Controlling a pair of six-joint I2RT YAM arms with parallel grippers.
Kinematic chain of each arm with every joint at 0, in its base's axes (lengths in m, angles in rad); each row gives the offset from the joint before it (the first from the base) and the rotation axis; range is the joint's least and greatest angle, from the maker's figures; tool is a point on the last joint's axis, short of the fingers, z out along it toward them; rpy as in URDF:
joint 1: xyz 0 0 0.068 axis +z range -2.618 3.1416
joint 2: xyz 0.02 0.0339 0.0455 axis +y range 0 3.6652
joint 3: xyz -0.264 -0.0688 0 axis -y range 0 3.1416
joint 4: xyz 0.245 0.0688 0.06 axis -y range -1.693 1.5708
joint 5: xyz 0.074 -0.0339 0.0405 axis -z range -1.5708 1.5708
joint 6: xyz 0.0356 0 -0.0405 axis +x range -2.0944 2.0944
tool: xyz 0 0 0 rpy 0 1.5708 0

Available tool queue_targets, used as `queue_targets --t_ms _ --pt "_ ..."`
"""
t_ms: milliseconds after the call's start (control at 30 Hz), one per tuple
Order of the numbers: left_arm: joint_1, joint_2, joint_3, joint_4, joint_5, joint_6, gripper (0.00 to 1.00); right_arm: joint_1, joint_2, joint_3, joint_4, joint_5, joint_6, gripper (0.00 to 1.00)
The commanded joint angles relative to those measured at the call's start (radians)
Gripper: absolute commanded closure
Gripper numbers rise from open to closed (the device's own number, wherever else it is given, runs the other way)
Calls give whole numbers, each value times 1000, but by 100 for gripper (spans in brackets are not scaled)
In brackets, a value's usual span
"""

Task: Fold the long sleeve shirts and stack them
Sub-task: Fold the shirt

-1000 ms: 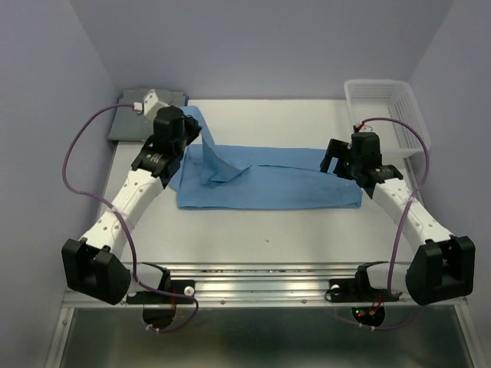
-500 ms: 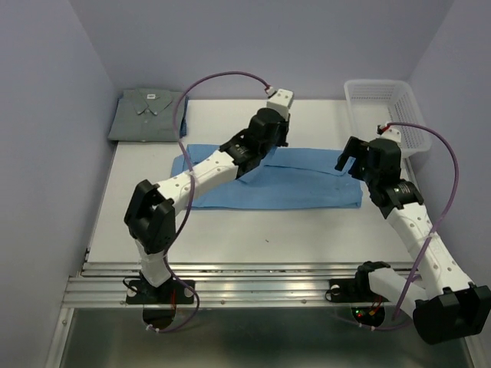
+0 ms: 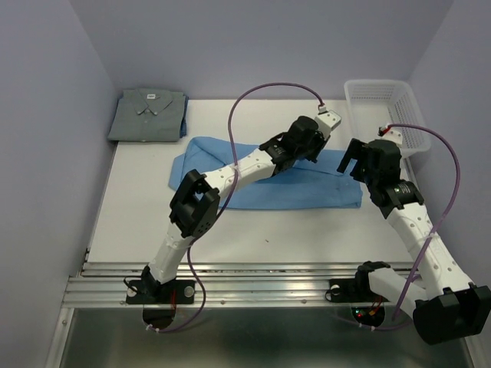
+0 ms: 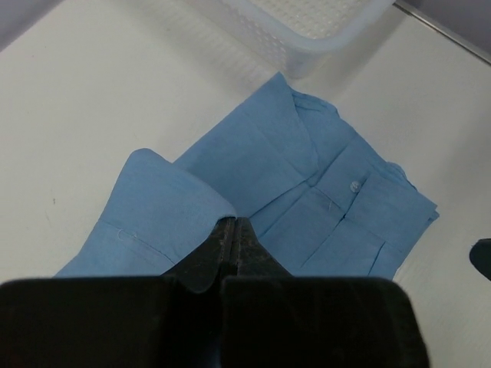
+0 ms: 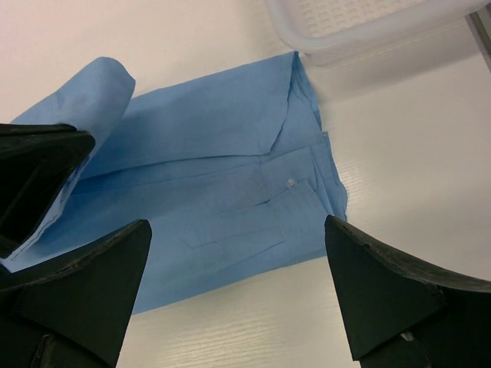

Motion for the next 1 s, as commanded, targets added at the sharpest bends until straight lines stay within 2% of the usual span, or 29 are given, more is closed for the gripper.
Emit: queue_targets --t_ms 0,100,133,167,200,300,467,500,533,600,667,700,733,767,833,933,967 --pt "-2 15 109 -87 46 -15 100 9 0 27 0 47 1 0" --pt "-2 -17 43 -72 35 -64 100 9 12 27 0 50 6 0" --pt "-2 -33 10 -67 42 -73 91 9 15 25 -2 52 9 0" --pt "-2 -37 0 -64 44 -81 32 9 18 24 0 53 11 0" --pt "-2 -39 -3 -74 44 -98 2 9 29 25 0 55 12 0" --pt "-2 -65 2 -120 -6 -121 1 9 46 33 1 36 9 0" --pt "24 -218 -76 -191 -226 -182 1 9 27 1 61 -19 -57 0" --pt "54 -247 -96 -225 -265 -200 1 9 24 -17 116 -69 -113 0" --pt "77 -304 -143 -242 -283 -249 1 9 30 -22 137 -214 -149 0" --pt "138 -359 -197 -280 -303 -297 1 24 59 -15 177 -369 -213 0" --pt "260 -418 -266 -297 -298 -349 1 116 137 13 182 -378 -308 0" --pt "350 -424 -280 -318 -265 -355 1 221 171 45 175 -334 -428 0" --pt "393 -418 -285 -331 -231 -348 1 272 212 70 164 -238 -492 0" --pt "434 -407 -282 -346 -194 -310 1 308 302 96 133 -217 -549 0" --pt "531 -339 -215 -384 -149 -288 1 348 395 189 116 -212 -696 0" --pt "584 -237 -108 -435 -81 -175 1 348 555 312 90 -243 -828 0" --pt "602 -217 -92 -440 -45 -126 1 348 590 397 49 -294 -859 0"
